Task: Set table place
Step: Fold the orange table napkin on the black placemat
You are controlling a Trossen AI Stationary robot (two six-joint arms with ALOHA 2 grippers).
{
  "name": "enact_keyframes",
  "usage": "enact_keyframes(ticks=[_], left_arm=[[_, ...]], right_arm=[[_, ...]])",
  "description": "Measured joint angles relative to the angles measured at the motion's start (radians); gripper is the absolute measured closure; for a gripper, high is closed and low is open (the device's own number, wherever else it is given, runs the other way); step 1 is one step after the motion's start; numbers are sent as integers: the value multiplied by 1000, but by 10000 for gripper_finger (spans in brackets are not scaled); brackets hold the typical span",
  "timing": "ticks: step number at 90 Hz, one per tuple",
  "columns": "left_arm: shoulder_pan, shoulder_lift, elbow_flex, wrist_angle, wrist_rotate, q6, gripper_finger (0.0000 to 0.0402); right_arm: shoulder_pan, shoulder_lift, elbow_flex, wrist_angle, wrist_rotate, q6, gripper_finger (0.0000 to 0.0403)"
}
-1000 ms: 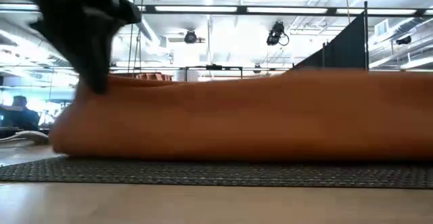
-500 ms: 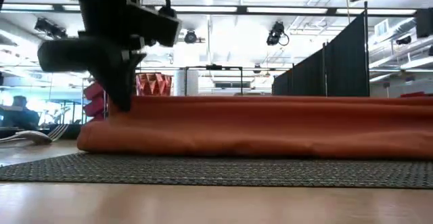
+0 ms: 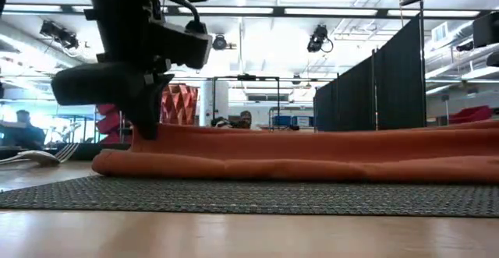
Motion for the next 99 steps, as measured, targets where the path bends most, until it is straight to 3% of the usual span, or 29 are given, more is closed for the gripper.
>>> enact_keyframes(ticks=[32, 46, 56, 70, 88, 99], left_arm=[[4, -9, 54, -117, 23, 0, 221], [-12, -82, 45, 82, 36, 75, 207], [-8, -112, -29, 293, 101, 150, 209], [32, -117, -138, 509, 150, 163, 215], [76, -126, -286, 741, 182, 158, 215], [95, -126, -327, 752, 182, 155, 215]], right_arm=[[-21, -23, 54, -190, -67, 17, 216], [-15, -72, 94, -86, -23, -70, 175], [-11, -74, 60, 128, 74, -198, 164], [-83, -27, -29, 373, 89, -335, 167], [-173, -6, -86, 508, 58, -436, 184], [-190, -5, -89, 504, 27, -458, 192]])
